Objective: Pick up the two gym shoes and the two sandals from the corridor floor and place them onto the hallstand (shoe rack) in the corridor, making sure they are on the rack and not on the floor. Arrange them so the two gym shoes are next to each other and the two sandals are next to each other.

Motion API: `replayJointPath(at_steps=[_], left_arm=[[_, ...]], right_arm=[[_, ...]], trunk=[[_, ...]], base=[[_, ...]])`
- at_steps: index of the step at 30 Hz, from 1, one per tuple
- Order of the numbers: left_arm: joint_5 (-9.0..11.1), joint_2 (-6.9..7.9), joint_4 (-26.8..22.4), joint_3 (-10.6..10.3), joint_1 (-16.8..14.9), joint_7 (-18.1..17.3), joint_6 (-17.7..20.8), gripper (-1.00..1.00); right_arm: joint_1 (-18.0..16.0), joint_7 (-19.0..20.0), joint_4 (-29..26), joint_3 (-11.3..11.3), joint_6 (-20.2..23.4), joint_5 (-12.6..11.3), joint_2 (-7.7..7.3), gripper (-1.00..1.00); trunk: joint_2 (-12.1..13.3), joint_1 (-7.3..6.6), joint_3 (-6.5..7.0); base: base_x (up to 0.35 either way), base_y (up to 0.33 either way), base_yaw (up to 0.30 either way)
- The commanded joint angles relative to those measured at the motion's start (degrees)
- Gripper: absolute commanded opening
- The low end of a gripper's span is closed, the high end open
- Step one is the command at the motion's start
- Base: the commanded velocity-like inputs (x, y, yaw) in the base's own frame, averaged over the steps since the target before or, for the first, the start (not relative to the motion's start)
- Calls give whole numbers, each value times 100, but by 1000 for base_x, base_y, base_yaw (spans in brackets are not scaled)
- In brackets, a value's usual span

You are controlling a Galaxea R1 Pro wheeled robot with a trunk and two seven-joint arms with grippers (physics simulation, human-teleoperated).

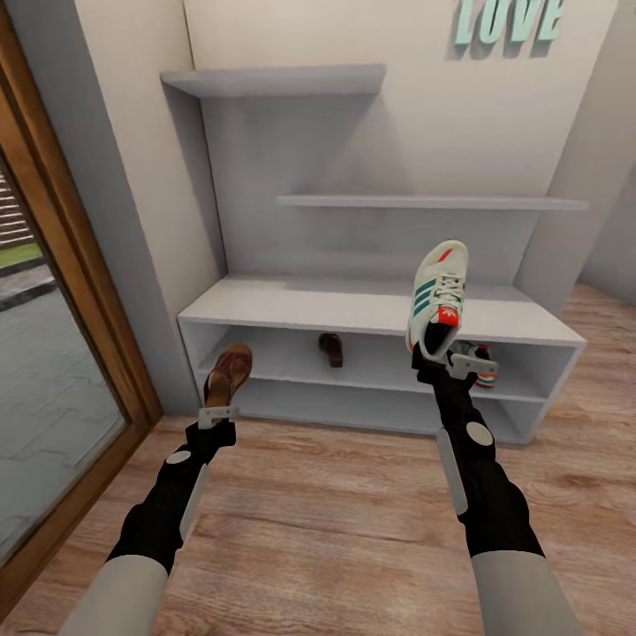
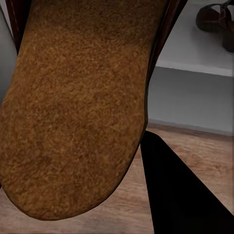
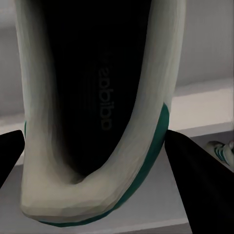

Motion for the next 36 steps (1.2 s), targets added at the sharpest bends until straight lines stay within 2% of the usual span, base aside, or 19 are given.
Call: replayJointPath(at_steps=[1, 10, 25, 29, 31, 33, 35, 36], left_arm=[[-77, -6, -11, 16, -2, -24, 32, -100], [-77, -6, -9, 16, -2, -24, 32, -100], [-77, -6, -15, 16, -2, -24, 32, -100], [-77, -6, -10, 16, -2, -24, 32, -100], [-77, 0, -2, 16, -2, -24, 25, -100], [-77, -3, 1, 15, -2, -24, 25, -100], [-77, -5, 6, 10, -2, -24, 24, -100], [-77, -6, 4, 9, -2, -24, 24, -100]], right_arm=[[-4, -14, -2, -2, 3, -6, 3, -100], [-5, -16, -2, 1, 3, -1, 9, -100], [-4, 2, -2, 1, 3, -16, 12, -100], [-5, 8, 8, -14, 3, -68, 4, -100], [-1, 2, -2, -91, 9, -76, -2, -100], [5, -2, -7, -261, 14, -76, -8, -100], [20, 4, -7, -1160, 18, -69, -12, -100], [28, 16, -5, -1971, 19, -62, -13, -100]], trunk=[[-2, -1, -5], [-2, -1, -5], [-2, -1, -5], [-2, -1, -5], [-2, -1, -5], [-2, -1, -5], [-2, -1, -5], [-2, -1, -5]], base=[[0, 3, -22], [0, 101, -4], [0, 7, 0], [0, 0, 0], [0, 0, 0], [0, 0, 0], [0, 0, 0], [0, 0, 0]])
